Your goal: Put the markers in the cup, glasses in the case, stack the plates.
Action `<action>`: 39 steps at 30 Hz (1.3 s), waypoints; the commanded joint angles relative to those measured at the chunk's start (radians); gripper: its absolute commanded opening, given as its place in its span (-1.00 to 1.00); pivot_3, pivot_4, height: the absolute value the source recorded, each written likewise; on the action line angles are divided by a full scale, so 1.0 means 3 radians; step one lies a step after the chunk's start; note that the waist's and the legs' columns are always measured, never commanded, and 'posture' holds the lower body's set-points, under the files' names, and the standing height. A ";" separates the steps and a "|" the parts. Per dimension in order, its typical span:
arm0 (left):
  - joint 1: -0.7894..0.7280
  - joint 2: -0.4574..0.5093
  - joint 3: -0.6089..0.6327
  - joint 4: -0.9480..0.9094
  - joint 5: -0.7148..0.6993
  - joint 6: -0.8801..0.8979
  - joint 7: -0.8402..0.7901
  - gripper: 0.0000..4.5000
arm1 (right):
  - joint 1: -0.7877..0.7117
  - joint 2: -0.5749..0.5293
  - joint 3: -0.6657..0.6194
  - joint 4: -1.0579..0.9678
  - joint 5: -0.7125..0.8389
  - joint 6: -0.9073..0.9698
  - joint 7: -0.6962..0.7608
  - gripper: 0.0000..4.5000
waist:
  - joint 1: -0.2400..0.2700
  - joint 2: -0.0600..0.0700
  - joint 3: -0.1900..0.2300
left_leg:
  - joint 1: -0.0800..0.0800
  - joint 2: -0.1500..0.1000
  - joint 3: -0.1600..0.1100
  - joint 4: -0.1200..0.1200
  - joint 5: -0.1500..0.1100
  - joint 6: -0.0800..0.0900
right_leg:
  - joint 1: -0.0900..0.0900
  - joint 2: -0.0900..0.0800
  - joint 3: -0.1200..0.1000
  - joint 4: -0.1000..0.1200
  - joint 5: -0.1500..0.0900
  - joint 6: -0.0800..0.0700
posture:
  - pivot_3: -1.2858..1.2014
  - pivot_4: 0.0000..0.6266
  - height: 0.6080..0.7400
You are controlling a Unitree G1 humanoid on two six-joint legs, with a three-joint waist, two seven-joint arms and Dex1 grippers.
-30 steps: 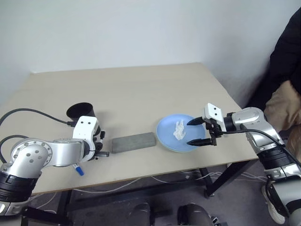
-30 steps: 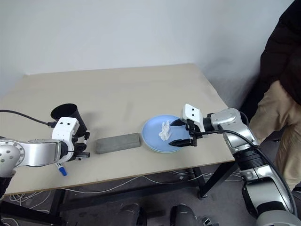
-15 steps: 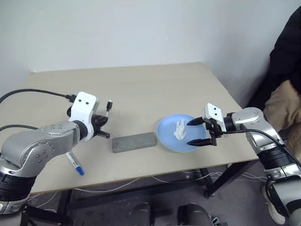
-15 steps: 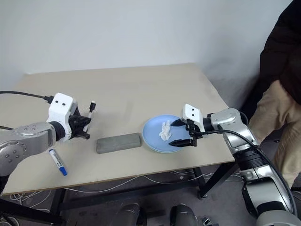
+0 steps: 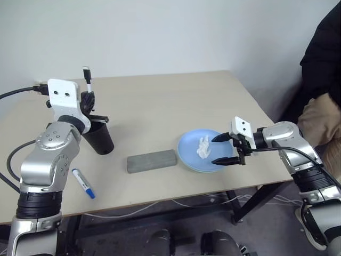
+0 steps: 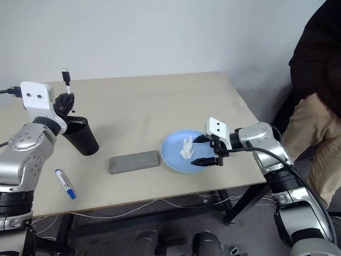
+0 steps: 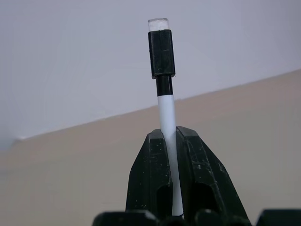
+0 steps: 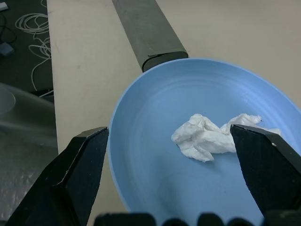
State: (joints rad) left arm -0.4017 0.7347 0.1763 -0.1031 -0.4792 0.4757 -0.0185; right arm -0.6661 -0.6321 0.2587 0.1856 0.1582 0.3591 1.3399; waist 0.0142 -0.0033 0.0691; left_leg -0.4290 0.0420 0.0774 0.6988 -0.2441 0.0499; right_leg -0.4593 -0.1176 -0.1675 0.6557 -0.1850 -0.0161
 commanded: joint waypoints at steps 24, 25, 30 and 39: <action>0.0304 -0.0433 0.0455 0.0206 0.0547 -0.0428 -0.0392 -0.99 | -0.0392 -0.0001 -0.0269 0.0181 0.0158 -0.0010 -0.0101 1.00 | -0.0004 -0.0002 -0.0001 | -0.0001 0.0002 -0.0001 0.0001 0.0000 0.0001 | -0.0001 -0.0002 -0.0002 0.0001 0.0003 0.0005 | 0.03 -1.00 0.41; 0.0326 -0.0437 0.0465 0.0209 0.0558 -0.0426 -0.0396 -0.99 | -0.0405 0.0003 -0.0267 0.0188 0.0157 -0.0008 -0.0102 1.00 | -0.0005 -0.0002 -0.0001 | -0.0001 0.0002 -0.0001 0.0002 0.0000 0.0001 | -0.0001 -0.0002 -0.0003 0.0001 0.0003 0.0005 | 0.03 -1.00 0.41; 0.0440 -0.0514 0.0471 0.0137 0.0584 -0.0397 -0.0394 -0.99 | -0.0437 0.0016 -0.0247 0.0196 0.0157 -0.0004 -0.0100 1.00 | -0.0004 -0.0002 -0.0001 | -0.0001 0.0002 -0.0002 0.0001 0.0000 0.0001 | -0.0001 -0.0004 -0.0004 0.0001 0.0003 0.0005 | 0.03 -1.00 0.41; 0.0551 -0.0591 0.0451 0.0196 0.0720 -0.0486 -0.0443 -0.99 | -0.0430 0.0011 -0.0238 0.0208 0.0156 -0.0024 -0.0080 1.00 | -0.0005 -0.0002 -0.0001 | -0.0001 0.0002 -0.0001 0.0002 0.0000 0.0001 | 0.0000 -0.0004 -0.0005 0.0002 0.0003 0.0005 | 0.03 -1.00 0.41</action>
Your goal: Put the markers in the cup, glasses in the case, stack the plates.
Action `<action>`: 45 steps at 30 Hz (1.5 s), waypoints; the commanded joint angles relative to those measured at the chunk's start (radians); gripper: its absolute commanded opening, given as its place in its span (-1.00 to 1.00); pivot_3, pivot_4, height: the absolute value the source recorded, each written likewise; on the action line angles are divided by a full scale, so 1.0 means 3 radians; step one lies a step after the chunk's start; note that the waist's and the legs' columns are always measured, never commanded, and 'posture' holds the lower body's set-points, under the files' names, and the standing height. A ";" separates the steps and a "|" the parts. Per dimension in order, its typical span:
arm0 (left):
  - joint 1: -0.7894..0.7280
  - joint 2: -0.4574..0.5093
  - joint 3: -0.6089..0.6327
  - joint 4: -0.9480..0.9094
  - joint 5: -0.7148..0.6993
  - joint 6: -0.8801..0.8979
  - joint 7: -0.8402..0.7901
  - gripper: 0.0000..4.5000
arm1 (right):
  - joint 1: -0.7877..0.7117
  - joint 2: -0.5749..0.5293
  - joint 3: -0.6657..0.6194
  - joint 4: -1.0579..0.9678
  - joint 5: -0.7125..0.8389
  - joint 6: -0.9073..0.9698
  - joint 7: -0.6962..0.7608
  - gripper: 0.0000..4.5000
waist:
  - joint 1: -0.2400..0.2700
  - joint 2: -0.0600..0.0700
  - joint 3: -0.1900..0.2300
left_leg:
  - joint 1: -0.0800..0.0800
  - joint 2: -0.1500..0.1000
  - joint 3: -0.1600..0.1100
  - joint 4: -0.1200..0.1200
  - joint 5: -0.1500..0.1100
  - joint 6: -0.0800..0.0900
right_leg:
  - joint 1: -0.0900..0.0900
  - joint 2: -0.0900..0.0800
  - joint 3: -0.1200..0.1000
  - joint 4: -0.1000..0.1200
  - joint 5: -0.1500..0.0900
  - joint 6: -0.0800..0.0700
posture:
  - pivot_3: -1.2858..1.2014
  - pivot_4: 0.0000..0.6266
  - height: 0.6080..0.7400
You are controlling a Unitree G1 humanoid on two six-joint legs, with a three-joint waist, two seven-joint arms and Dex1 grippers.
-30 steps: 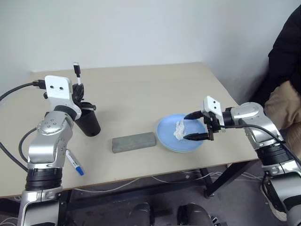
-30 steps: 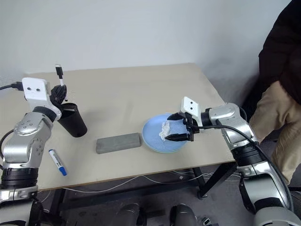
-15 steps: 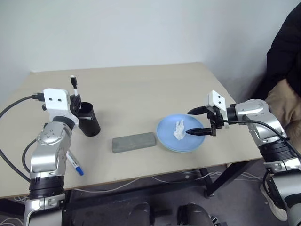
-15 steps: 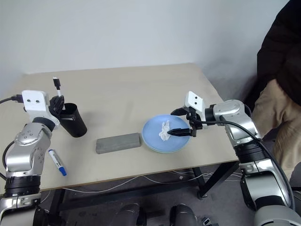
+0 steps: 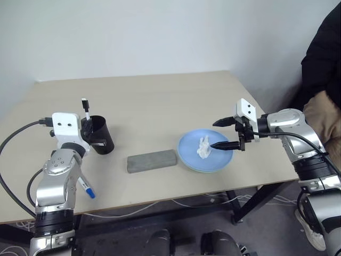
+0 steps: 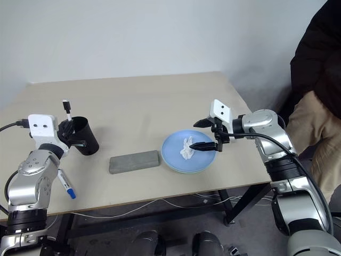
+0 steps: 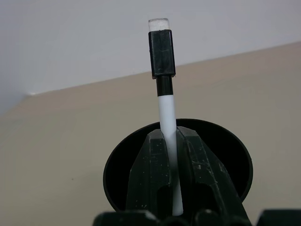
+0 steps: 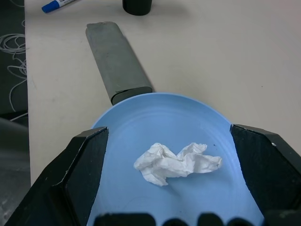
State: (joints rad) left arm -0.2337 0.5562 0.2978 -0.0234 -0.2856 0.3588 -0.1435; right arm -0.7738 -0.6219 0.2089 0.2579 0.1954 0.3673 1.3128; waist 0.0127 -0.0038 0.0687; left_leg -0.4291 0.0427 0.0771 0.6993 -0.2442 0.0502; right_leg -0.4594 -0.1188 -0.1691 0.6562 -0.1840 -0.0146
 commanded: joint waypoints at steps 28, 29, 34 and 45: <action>-0.0081 -0.0022 0.0111 -0.0086 0.0163 -0.0059 -0.0083 0.99 | -0.0058 -0.0008 -0.0047 0.0011 0.0019 -0.0089 0.0022 1.00 | 0.0000 0.0001 0.0000 | 0.0000 0.0002 0.0000 0.0000 0.0000 0.0000 | -0.0001 0.0000 -0.0002 0.0000 0.0000 0.0000 | 0.03 -1.00 0.41; -0.0091 -0.0017 0.0116 -0.0089 0.0159 -0.0051 -0.0083 0.99 | -0.0055 -0.0009 -0.0045 0.0013 0.0017 -0.0093 0.0021 1.00 | 0.0000 0.0001 0.0000 | 0.0000 0.0002 0.0000 0.0000 0.0000 0.0000 | -0.0001 0.0000 -0.0002 0.0000 0.0000 0.0000 | 0.03 -1.00 0.41; -0.0169 0.0017 0.0172 -0.0091 0.0131 -0.0020 -0.0081 0.99 | -0.0041 -0.0011 -0.0039 0.0024 0.0010 -0.0097 0.0017 1.00 | 0.0000 0.0001 0.0000 | 0.0000 0.0002 0.0000 0.0000 0.0000 0.0000 | 0.0000 0.0000 -0.0002 0.0000 0.0000 0.0000 | 0.03 -1.00 0.41; -0.0208 0.0018 0.0243 -0.0126 0.0124 0.0029 -0.0110 0.99 | -0.0026 -0.0016 -0.0030 0.0009 0.0008 -0.0100 0.0020 1.00 | 0.0000 0.0000 0.0000 | 0.0000 0.0001 0.0000 0.0000 0.0000 0.0000 | 0.0000 -0.0001 -0.0002 0.0000 0.0000 0.0000 | 0.03 -1.00 0.41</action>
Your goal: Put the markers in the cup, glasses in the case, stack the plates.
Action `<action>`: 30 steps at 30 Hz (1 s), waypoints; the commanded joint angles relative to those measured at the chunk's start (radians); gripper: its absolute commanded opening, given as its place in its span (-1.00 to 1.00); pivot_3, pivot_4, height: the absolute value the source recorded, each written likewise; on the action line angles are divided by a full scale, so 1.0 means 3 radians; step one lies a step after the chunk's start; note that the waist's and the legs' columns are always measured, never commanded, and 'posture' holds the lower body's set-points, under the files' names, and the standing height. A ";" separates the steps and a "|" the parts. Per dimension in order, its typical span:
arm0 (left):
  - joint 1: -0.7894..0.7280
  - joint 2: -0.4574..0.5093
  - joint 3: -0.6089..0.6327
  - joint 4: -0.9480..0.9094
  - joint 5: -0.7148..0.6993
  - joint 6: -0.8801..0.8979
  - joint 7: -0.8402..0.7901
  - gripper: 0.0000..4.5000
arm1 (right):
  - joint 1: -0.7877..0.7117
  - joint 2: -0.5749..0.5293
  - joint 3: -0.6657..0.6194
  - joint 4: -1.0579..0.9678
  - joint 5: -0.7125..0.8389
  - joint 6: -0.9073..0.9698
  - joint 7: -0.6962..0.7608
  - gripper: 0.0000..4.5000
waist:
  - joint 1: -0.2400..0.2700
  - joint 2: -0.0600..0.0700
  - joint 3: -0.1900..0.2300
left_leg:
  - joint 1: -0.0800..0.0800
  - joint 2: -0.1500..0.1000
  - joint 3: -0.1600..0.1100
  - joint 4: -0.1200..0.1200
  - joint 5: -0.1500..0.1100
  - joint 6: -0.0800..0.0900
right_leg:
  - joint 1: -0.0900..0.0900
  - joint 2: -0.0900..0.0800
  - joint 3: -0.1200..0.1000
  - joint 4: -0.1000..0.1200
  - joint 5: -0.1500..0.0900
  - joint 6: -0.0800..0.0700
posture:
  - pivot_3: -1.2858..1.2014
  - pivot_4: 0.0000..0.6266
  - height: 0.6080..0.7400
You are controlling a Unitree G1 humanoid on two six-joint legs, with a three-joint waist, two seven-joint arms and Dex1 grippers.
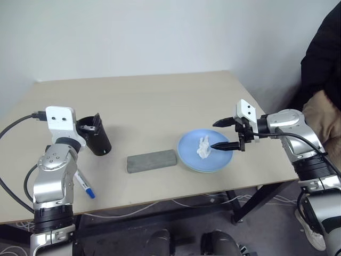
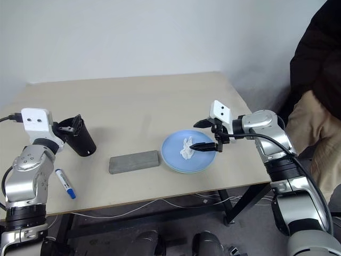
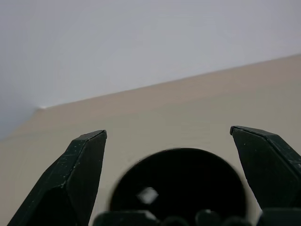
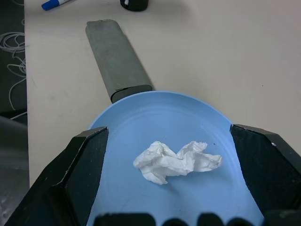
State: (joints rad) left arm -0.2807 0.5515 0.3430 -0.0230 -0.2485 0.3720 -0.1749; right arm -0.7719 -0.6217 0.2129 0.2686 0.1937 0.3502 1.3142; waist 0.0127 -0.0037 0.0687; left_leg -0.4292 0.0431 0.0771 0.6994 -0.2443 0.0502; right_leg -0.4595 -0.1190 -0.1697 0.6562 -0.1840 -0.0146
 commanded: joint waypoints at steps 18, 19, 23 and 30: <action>0.0080 0.0509 0.0808 -0.1442 -0.1307 0.1572 -0.0282 0.99 | -0.0018 -0.0016 -0.0024 0.0015 -0.0007 -0.0080 0.0074 1.00 | -0.0002 0.0000 0.0001 | 0.0000 0.0000 -0.0001 0.0000 0.0000 0.0000 | 0.0000 0.0000 0.0000 -0.0001 -0.0001 -0.0001 | 0.03 -1.00 0.41; 0.0098 0.0535 0.0852 -0.1482 -0.1352 0.1687 -0.0243 0.99 | -0.0021 -0.0012 -0.0021 0.0022 -0.0010 -0.0084 0.0079 1.00 | -0.0002 0.0001 0.0001 | 0.0001 0.0001 -0.0001 0.0000 0.0000 0.0000 | 0.0000 0.0002 0.0000 0.0000 -0.0001 -0.0001 | 0.03 -1.00 0.41; 0.0128 0.0497 0.1090 -0.1685 -0.1531 0.2442 0.0167 0.99 | -0.0041 0.0011 0.0006 0.0070 -0.0027 -0.0114 0.0110 1.00 | -0.0003 0.0001 0.0001 | 0.0003 0.0002 -0.0002 0.0000 0.0001 -0.0001 | 0.0002 0.0004 0.0000 0.0001 -0.0001 -0.0001 | 0.03 -1.00 0.41; -0.0105 0.0311 0.1273 -0.1593 -0.1068 0.3963 0.0911 0.99 | -0.0099 0.0032 0.0046 0.0142 -0.0042 -0.0152 0.0166 1.00 | -0.0002 -0.0002 0.0001 | 0.0003 -0.0001 -0.0006 0.0002 0.0001 -0.0001 | 0.0006 0.0004 -0.0001 0.0002 0.0000 0.0000 | 0.03 -1.00 0.41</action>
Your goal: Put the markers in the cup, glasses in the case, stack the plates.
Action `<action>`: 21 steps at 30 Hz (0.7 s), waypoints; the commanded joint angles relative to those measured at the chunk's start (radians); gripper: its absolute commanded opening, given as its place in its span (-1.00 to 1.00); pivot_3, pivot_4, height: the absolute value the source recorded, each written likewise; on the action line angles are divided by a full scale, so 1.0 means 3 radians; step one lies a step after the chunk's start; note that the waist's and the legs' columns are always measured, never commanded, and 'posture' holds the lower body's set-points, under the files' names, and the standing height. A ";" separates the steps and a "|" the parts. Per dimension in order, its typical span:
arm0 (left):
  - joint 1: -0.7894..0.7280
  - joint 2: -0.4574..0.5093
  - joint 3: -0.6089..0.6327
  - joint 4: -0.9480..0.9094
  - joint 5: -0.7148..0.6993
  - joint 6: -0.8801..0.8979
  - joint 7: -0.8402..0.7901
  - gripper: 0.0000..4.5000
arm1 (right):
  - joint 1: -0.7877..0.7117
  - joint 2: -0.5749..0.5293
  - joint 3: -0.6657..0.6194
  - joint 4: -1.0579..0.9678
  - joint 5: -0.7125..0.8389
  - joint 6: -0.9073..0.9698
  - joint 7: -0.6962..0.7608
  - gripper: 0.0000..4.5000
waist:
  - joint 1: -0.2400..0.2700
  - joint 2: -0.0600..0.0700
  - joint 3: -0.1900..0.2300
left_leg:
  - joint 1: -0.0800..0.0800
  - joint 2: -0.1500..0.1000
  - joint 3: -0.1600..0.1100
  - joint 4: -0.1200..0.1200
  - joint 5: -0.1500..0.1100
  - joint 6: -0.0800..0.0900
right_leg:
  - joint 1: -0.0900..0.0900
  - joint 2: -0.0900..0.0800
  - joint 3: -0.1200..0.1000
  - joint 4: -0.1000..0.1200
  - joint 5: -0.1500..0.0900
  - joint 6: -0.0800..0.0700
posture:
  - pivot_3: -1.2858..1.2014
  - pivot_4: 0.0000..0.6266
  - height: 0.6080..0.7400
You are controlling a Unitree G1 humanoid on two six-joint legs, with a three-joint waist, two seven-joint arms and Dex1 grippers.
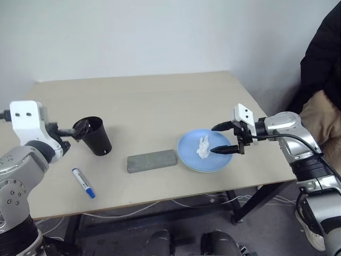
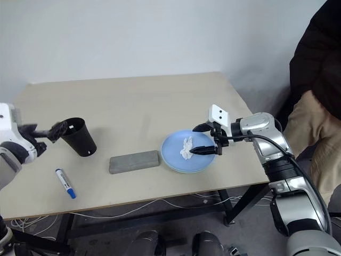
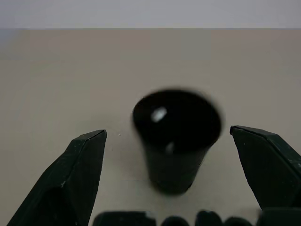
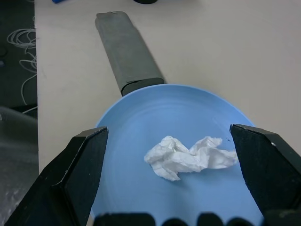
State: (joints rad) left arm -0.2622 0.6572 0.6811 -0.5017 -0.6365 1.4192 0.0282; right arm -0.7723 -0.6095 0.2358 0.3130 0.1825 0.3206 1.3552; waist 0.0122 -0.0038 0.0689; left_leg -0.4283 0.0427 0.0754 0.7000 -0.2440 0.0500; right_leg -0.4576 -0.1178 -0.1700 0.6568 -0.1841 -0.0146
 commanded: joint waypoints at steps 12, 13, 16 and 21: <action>-0.0122 -0.0278 0.0077 0.0299 0.0170 0.0651 0.0854 0.99 | -0.0093 -0.0062 -0.0027 -0.0019 -0.0023 -0.0049 0.0090 1.00 | 0.0000 -0.0004 0.0000 | 0.0000 0.0000 -0.0003 0.0001 0.0000 -0.0001 | 0.0000 -0.0004 0.0000 0.0000 0.0000 0.0000 | 0.03 -1.00 0.41; -0.0110 -0.0282 0.0070 0.0316 0.0156 0.0651 0.0897 0.99 | -0.0091 -0.0065 -0.0026 -0.0020 -0.0024 -0.0050 0.0090 1.00 | 0.0000 -0.0004 0.0000 | 0.0000 0.0000 -0.0003 0.0001 0.0000 -0.0001 | 0.0000 -0.0004 0.0000 0.0000 0.0000 0.0000 | 0.03 -1.00 0.41; -0.0056 -0.0392 0.0075 0.0376 0.0137 0.0651 0.1124 0.99 | -0.0080 -0.0079 -0.0031 -0.0038 -0.0021 -0.0038 0.0088 1.00 | 0.0002 -0.0004 0.0000 | 0.0000 0.0000 -0.0003 0.0001 0.0000 -0.0001 | -0.0001 -0.0004 0.0000 0.0000 0.0000 -0.0001 | 0.03 -1.00 0.41; -0.0053 -0.0677 0.0104 0.0463 0.0117 0.0651 0.1501 0.99 | -0.0094 -0.0073 -0.0029 -0.0034 -0.0021 -0.0028 0.0079 1.00 | 0.0001 -0.0005 -0.0001 | -0.0001 -0.0001 -0.0004 0.0001 0.0000 -0.0001 | 0.0000 -0.0006 0.0000 0.0000 0.0000 0.0000 | 0.03 -1.00 0.41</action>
State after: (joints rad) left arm -0.2649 0.4633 0.6990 -0.3529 -0.5972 1.6069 0.4357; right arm -0.7750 -0.6188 0.2482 0.3305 0.1728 0.3170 1.3776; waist 0.0126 -0.0053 0.0686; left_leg -0.4284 0.0425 0.0741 0.7002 -0.2440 0.0496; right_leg -0.4577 -0.1197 -0.1703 0.6567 -0.1840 -0.0147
